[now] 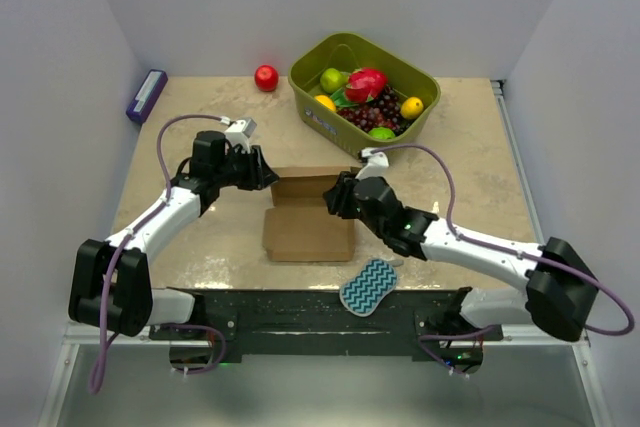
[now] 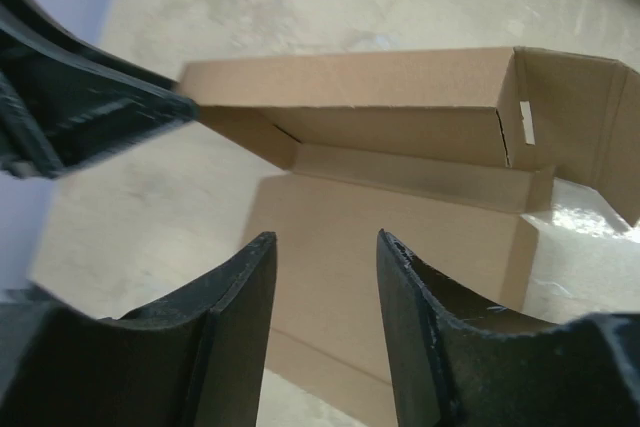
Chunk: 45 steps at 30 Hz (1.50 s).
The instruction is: Fold the paper box
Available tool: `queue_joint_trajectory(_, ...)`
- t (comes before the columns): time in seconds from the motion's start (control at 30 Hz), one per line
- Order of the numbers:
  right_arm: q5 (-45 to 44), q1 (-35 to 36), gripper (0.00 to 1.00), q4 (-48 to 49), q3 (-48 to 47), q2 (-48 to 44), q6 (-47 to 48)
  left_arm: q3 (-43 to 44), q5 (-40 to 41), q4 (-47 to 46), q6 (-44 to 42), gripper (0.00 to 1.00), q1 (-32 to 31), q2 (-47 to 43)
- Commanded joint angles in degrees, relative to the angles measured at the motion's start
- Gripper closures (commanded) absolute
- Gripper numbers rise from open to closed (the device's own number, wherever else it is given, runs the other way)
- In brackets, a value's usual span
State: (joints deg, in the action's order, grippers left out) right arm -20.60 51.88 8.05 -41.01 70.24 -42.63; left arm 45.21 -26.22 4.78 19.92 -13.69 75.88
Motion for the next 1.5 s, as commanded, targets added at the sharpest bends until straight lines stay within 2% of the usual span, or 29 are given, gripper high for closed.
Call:
queue_joint_trajectory(0.0,-5.3,0.7,0.61,-11.7,-6.5,6.4,8.9,-0.7,-0.4,0.8,-0.7,0.6,-0.3,0.6)
queue_joint_trajectory(0.1,-6.5,0.1,0.73,-13.9,-8.5,10.7,9.8,-0.6,-0.1,1.2,-0.9,0.6,-0.3,0.5)
queue_joint_trajectory(0.4,-12.2,-4.1,0.84,-10.9,-5.2,14.3,9.1,-0.5,0.0,1.2,-1.0,0.6,-0.3,0.2)
queue_joint_trajectory(0.7,-15.3,-7.0,0.97,-2.5,-2.0,18.3,7.1,-0.5,-0.1,1.3,-1.1,0.6,-0.3,0.2)
queue_joint_trajectory(0.93,-13.1,-8.6,0.99,5.6,0.7,19.6,6.8,-0.5,0.0,1.3,-1.1,0.6,-0.3,0.2)
queue_joint_trajectory(1.47,-6.9,-8.5,1.0,14.4,2.4,21.5,9.1,-0.5,0.0,1.3,-1.1,0.61,-0.3,0.4)
